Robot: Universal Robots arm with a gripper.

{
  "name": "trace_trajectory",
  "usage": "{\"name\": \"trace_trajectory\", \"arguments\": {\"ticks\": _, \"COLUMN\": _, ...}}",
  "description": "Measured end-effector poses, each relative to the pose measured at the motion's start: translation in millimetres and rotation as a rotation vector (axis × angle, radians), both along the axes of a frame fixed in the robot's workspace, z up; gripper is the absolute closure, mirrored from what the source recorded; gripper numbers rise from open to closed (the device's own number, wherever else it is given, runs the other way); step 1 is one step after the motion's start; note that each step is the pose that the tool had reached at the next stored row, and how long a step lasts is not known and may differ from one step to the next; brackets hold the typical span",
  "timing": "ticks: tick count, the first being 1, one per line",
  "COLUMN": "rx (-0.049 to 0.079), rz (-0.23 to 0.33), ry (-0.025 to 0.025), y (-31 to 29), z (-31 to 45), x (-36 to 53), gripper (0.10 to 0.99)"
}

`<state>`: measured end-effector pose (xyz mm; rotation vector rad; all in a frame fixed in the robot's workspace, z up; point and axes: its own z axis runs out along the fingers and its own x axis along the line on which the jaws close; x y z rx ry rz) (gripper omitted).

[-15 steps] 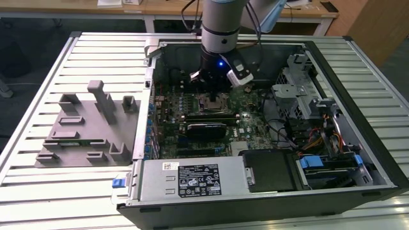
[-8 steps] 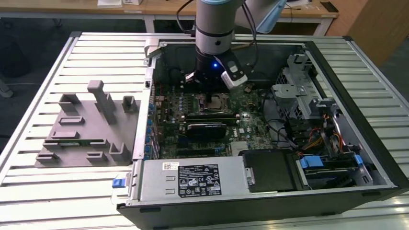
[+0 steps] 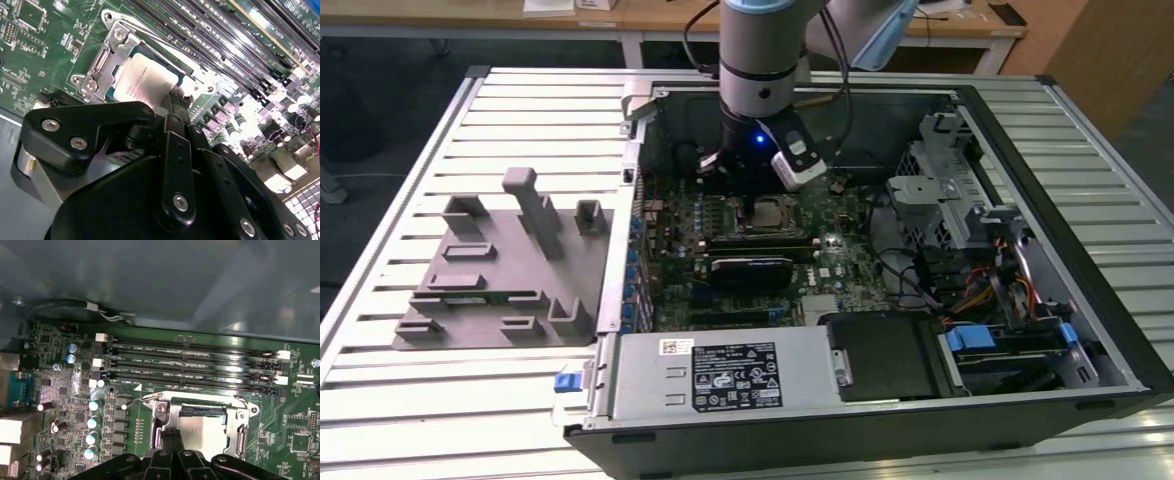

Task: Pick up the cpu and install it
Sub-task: 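Close the cpu cover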

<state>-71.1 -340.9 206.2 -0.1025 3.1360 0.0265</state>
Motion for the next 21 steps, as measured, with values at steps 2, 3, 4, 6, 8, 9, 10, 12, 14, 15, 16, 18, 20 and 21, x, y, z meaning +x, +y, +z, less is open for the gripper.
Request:
{"name": "trace_trajectory", "arguments": {"ticks": 2, "rx": 0.0, "rz": -0.015, "ry": 0.0001, "y": 0.0, "z": -0.7, "x": -0.7, "gripper": 0.98}}
{"name": "trace_trajectory", "arguments": {"ticks": 3, "rx": 0.0, "rz": -0.022, "ry": 0.0001, "y": 0.0, "z": -1.0, "x": -1.2, "gripper": 0.98}}
{"name": "trace_trajectory", "arguments": {"ticks": 4, "rx": 0.0, "rz": -0.028, "ry": 0.0001, "y": 0.0, "z": -1.3, "x": -1.7, "gripper": 0.98}}
{"name": "trace_trajectory", "arguments": {"ticks": 6, "rx": 0.0, "rz": -0.043, "ry": 0.0, "y": 0.0, "z": -2.4, "x": -2.9, "gripper": 0.98}}
{"name": "trace_trajectory", "arguments": {"ticks": 8, "rx": 0.0, "rz": -0.052, "ry": 0.0, "y": 0.0, "z": -3.6, "x": -4.0, "gripper": 0.98}}
{"name": "trace_trajectory", "arguments": {"ticks": 9, "rx": 0.0, "rz": -0.056, "ry": 0.0001, "y": 0.0, "z": -4.2, "x": -4.3, "gripper": 0.98}}
{"name": "trace_trajectory", "arguments": {"ticks": 10, "rx": 0.0, "rz": -0.058, "ry": 0.0, "y": 0.0, "z": -4.8, "x": -4.5, "gripper": 0.98}}
{"name": "trace_trajectory", "arguments": {"ticks": 12, "rx": 0.0, "rz": -0.061, "ry": 0.0, "y": 0.0, "z": -5.9, "x": -4.6, "gripper": 0.98}}
{"name": "trace_trajectory", "arguments": {"ticks": 14, "rx": 0.0, "rz": -0.063, "ry": 0.0002, "y": -0.1, "z": -6.5, "x": -4.7, "gripper": 0.98}}
{"name": "trace_trajectory", "arguments": {"ticks": 15, "rx": 0.0, "rz": -0.064, "ry": 0.0003, "y": -0.1, "z": -6.5, "x": -4.7, "gripper": 0.98}}
{"name": "trace_trajectory", "arguments": {"ticks": 16, "rx": 0.0, "rz": -0.064, "ry": 0.0002, "y": 0.0, "z": -6.6, "x": -4.6, "gripper": 0.98}}
{"name": "trace_trajectory", "arguments": {"ticks": 18, "rx": 0.0, "rz": -0.064, "ry": 0.0001, "y": 0.0, "z": -6.7, "x": -4.6, "gripper": 0.98}}
{"name": "trace_trajectory", "arguments": {"ticks": 20, "rx": 0.0, "rz": -0.064, "ry": -0.0001, "y": 0.0, "z": -6.8, "x": -3.6, "gripper": 0.98}}
{"name": "trace_trajectory", "arguments": {"ticks": 21, "rx": 0.0, "rz": -0.064, "ry": -0.0001, "y": 0.0, "z": -6.7, "x": -2.9, "gripper": 0.98}}
